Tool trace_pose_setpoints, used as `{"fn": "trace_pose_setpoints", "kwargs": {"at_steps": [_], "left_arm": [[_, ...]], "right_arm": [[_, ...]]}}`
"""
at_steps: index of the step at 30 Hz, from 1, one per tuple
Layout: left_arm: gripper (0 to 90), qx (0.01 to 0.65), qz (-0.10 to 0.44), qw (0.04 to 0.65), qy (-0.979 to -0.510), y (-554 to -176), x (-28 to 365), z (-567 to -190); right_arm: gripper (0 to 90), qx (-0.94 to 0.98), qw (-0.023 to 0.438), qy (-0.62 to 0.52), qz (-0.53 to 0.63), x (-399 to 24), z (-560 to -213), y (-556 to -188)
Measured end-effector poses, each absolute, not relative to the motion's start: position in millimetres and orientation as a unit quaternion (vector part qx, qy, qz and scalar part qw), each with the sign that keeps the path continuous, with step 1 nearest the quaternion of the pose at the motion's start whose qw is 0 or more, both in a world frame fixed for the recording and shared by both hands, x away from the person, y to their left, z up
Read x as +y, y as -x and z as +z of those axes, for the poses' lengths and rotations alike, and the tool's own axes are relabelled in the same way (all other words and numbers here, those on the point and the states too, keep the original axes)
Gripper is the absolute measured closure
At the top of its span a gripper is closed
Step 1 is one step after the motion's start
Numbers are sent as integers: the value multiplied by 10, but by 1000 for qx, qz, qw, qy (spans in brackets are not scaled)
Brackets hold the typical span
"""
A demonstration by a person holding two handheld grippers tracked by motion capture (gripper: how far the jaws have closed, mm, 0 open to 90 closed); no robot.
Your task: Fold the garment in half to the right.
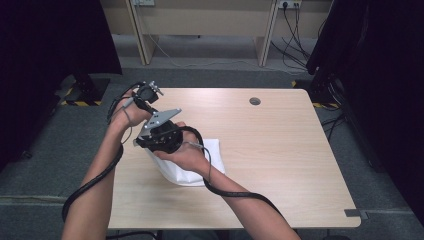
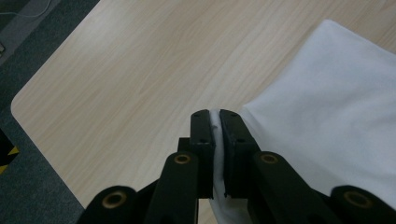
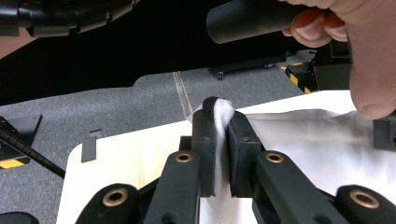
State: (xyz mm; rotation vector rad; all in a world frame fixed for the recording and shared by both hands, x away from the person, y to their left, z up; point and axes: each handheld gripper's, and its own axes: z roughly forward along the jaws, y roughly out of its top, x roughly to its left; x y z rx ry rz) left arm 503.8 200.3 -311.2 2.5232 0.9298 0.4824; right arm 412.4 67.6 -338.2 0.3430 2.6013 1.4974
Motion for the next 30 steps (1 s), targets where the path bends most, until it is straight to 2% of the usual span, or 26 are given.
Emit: {"fn": "trace_pose_setpoints", "kwargs": {"at_steps": [30], "left_arm": [[828,320,171,226,-904,-5081,1656,-3110]], "right_arm": [[838,857,82,-123,494,275,-3379,-4117]]}}
